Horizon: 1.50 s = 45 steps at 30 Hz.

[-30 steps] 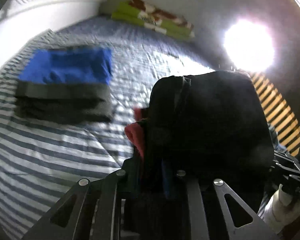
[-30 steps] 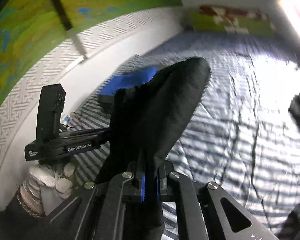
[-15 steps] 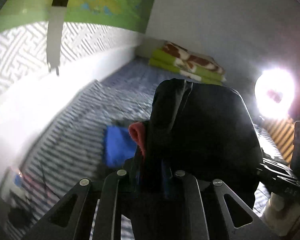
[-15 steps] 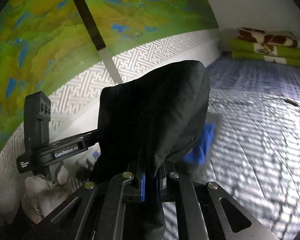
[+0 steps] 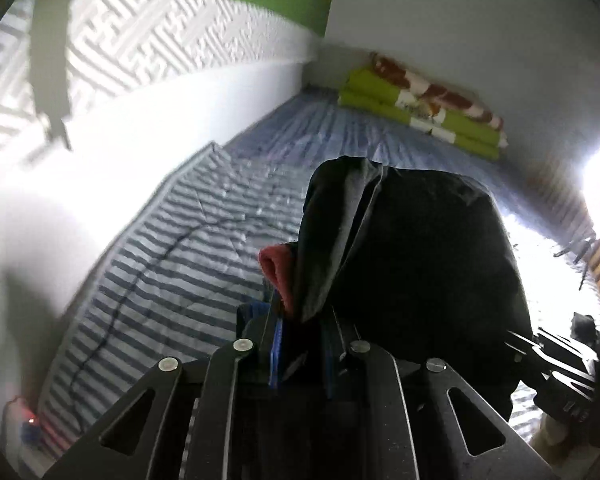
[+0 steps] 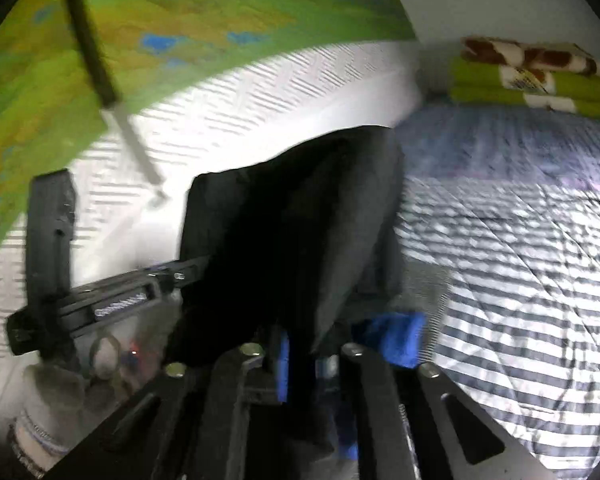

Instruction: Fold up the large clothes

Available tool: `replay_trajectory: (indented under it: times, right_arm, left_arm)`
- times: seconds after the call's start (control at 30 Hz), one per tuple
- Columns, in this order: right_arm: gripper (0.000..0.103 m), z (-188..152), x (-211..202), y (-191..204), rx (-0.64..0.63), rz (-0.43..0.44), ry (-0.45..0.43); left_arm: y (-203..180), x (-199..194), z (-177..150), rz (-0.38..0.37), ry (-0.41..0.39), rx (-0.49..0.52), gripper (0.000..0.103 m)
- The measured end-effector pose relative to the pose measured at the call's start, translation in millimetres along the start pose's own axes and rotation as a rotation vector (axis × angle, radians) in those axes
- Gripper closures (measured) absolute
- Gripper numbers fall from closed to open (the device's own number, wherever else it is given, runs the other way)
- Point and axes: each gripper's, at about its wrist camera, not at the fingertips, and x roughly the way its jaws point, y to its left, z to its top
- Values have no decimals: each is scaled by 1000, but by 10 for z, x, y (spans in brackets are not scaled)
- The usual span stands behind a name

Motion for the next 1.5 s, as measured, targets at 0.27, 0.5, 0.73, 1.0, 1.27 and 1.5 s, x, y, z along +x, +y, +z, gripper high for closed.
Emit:
replay_trajectory:
  times: [0.27, 0.5, 0.73, 1.0, 1.27, 1.5]
  right_arm:
    - [68, -54, -55, -433, 143, -82, 80]
    - [68, -522, -223, -145, 3, -140, 137]
    - [68, -800, -157, -166, 47, -109, 284]
    - [68, -1134, -981, 6, 20, -92, 251]
    - [68, -1423, -1853, 370, -13, -132, 190]
    - [68, -1684, -2653, 658, -49, -176, 115]
  left_arm:
    - [95, -25, 17, 63, -40, -43, 30]
    - [-119, -87, -71, 62, -46, 54, 32]
    - [-36, 591, -346, 197, 108, 39, 32]
    - [162, 19, -760, 174, 81, -42, 32]
    - [-284, -178, -1409, 249, 154, 103, 29]
    - [-590, -1345, -2000, 165, 88, 65, 29]
